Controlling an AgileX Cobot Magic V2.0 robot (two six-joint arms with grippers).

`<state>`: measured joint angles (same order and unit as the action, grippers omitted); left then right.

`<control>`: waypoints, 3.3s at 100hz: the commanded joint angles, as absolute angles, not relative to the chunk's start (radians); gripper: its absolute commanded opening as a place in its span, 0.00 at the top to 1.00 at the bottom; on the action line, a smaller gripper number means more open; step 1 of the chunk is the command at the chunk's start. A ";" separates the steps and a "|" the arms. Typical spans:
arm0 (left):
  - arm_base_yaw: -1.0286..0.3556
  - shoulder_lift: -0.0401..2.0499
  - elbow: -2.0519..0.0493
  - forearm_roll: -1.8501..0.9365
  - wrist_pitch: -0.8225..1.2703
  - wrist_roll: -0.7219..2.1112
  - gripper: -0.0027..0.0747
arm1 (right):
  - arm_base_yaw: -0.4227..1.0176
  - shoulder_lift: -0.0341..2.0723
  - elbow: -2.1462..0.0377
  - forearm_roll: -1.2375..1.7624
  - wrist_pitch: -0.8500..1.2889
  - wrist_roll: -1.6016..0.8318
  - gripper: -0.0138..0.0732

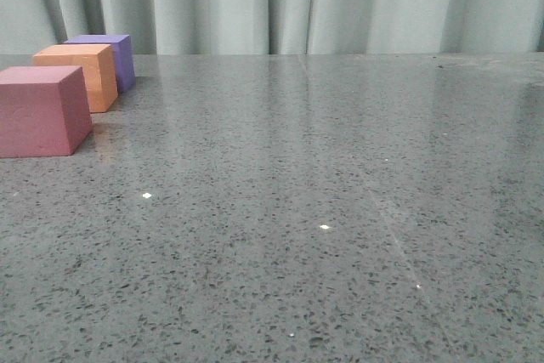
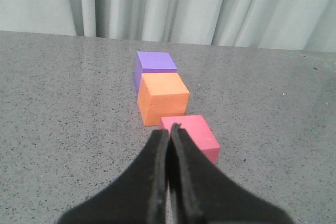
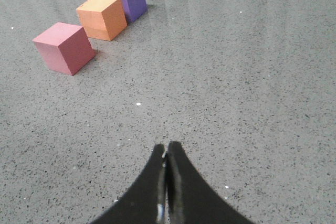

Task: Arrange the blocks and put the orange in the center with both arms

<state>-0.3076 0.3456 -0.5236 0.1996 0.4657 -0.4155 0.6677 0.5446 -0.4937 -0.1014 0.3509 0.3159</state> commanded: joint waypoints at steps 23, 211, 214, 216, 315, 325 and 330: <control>-0.315 0.356 -0.547 0.205 0.378 -0.414 0.99 | 0.666 0.543 -0.521 -0.118 0.269 0.309 0.98; 0.012 -0.037 0.021 -0.078 0.048 0.052 0.99 | 0.666 0.543 -0.521 -0.118 0.268 0.309 0.98; 0.012 -0.037 0.021 -0.078 0.048 0.052 0.99 | 0.666 0.543 -0.521 -0.118 0.268 0.309 0.98; 0.012 -0.037 0.021 -0.078 0.048 0.052 0.99 | 0.666 0.543 -0.521 -0.118 0.268 0.309 0.98; 0.012 -0.037 0.021 -0.078 0.048 0.052 0.99 | 0.665 0.543 -0.521 -0.118 0.264 0.309 0.98; 0.012 -0.037 0.021 -0.078 0.048 0.052 0.99 | 0.652 0.543 -0.521 -0.125 0.259 0.309 0.98; 0.012 -0.037 0.021 -0.078 0.048 0.052 0.99 | 0.633 0.543 -0.514 -0.126 0.253 0.309 0.98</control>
<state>0.0089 -0.0039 0.0000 -0.0712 0.1273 0.0554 0.6594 0.5440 -0.4919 -0.1036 0.3452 0.3143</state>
